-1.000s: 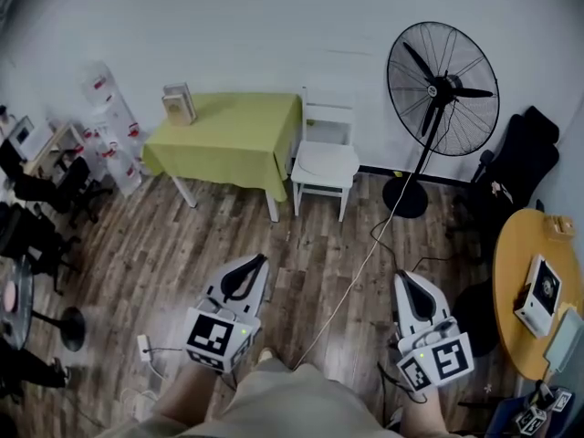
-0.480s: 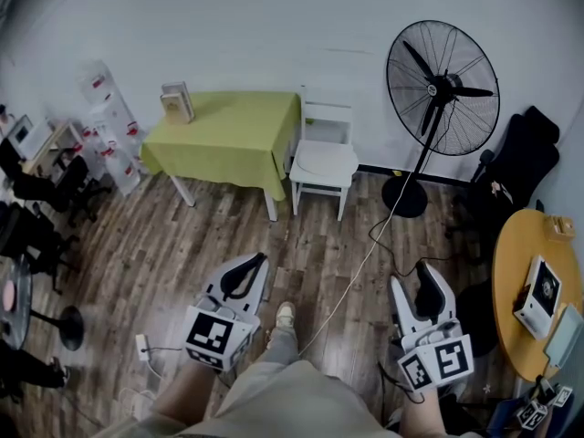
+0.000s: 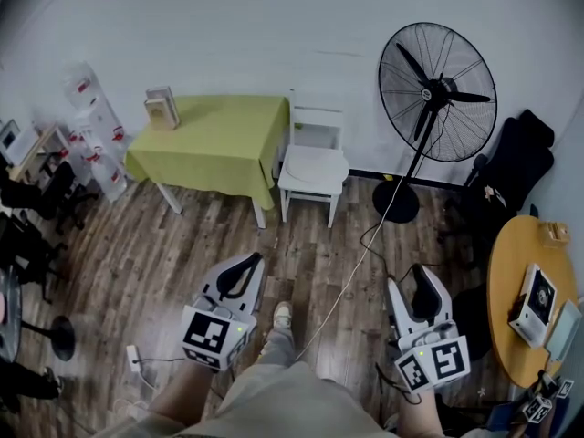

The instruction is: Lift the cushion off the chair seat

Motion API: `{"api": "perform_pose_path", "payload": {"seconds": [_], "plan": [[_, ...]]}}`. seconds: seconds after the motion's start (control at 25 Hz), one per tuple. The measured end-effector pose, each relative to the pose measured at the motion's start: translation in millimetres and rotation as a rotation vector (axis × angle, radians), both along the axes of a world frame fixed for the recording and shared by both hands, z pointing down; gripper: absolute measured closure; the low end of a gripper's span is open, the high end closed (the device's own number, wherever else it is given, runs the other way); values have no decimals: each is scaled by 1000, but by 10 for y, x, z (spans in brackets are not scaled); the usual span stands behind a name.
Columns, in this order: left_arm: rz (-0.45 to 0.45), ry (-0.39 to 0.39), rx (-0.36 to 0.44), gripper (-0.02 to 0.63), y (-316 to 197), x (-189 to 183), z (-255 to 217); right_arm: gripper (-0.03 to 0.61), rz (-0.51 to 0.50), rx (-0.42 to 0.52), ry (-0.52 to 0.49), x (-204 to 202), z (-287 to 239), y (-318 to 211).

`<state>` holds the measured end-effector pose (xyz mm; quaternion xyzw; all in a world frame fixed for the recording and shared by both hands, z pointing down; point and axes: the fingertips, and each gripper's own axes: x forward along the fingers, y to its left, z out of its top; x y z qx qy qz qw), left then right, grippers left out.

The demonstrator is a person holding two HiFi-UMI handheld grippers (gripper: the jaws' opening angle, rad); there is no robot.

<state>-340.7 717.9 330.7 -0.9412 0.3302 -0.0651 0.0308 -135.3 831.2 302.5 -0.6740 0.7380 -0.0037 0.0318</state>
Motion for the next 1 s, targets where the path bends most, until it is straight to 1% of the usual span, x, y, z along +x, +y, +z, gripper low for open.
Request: {"api": "perform_pose_path", "payload": {"seconds": [0.12, 0.2, 0.36, 0.6, 0.92, 1.0], "plan": [[12, -11, -15, 581, -256, 165, 11, 364, 1, -6, -11, 134, 1, -248], [25, -15, -6, 581, -446, 250, -6, 364, 5, -19, -10, 186, 11, -444], [40, -5, -5, 581, -703, 204, 20, 364, 13, -26, -30, 152, 28, -640], [67, -9, -17, 581, -1329, 276, 18, 364, 49, -59, -39, 249, 47, -1218], [96, -10, -36, 581, -2434, 349, 37, 360, 54, -93, -36, 234, 64, -2366], [99, -7, -37, 581, -2740, 424, 22, 360, 50, -99, -37, 293, 56, -2697]]}}
